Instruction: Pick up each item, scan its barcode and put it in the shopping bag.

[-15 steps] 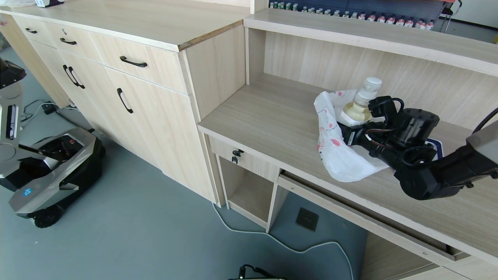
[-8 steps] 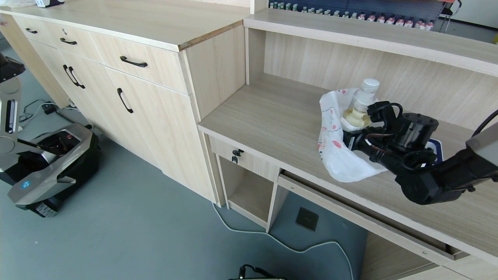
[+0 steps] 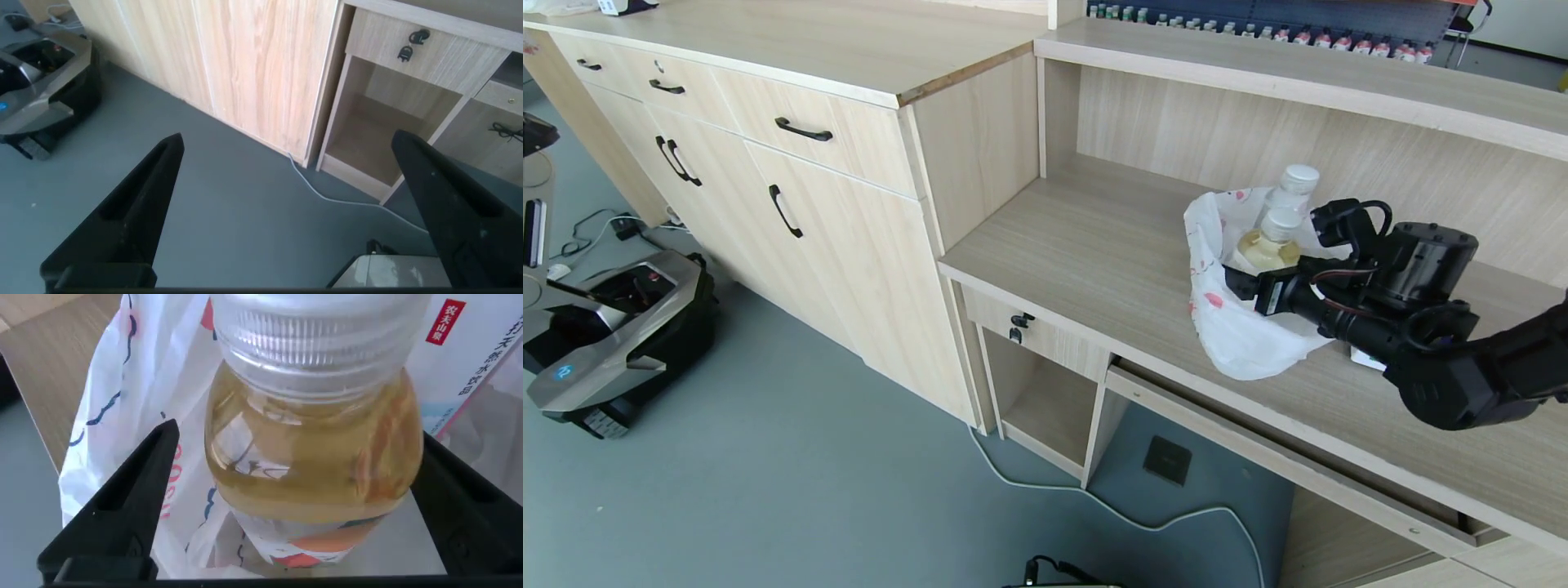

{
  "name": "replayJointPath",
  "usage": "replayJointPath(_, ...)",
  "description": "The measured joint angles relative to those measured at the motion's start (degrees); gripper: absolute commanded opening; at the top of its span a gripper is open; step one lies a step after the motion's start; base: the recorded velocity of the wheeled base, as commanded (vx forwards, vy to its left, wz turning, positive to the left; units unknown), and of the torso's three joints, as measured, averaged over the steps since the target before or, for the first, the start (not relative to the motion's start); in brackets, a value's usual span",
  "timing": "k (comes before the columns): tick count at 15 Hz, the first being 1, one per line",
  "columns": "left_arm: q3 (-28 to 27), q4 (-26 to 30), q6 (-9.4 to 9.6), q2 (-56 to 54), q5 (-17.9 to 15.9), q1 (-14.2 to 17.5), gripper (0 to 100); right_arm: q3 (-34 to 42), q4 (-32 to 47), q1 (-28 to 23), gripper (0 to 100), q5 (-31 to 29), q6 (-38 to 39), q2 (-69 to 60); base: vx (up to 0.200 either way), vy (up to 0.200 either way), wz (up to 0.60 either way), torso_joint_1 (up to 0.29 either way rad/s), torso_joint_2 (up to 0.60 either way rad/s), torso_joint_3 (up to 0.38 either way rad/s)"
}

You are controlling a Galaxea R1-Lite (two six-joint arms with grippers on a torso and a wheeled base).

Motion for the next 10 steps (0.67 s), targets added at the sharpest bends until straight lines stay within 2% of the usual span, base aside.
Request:
replayJointPath(4,0.0,0.0,0.02,0.0,0.0,0.0,100,5.2,3.0,-0.6,100,0.0,-3.3,-8.6,0.000,0.000,0.00,0.000,0.00,0.000)
replayJointPath(7,0.0,0.0,0.02,0.0,0.0,0.0,100,9.8,3.8,-3.5,100,0.0,-7.9,-15.6,0.000,0.000,0.00,0.000,0.00,0.000)
replayJointPath(10,0.0,-0.1,0.02,0.0,0.0,0.0,100,12.2,8.9,-9.1,100,-0.1,-13.8,-22.4,0.000,0.000,-0.60,-0.032,0.05,0.027)
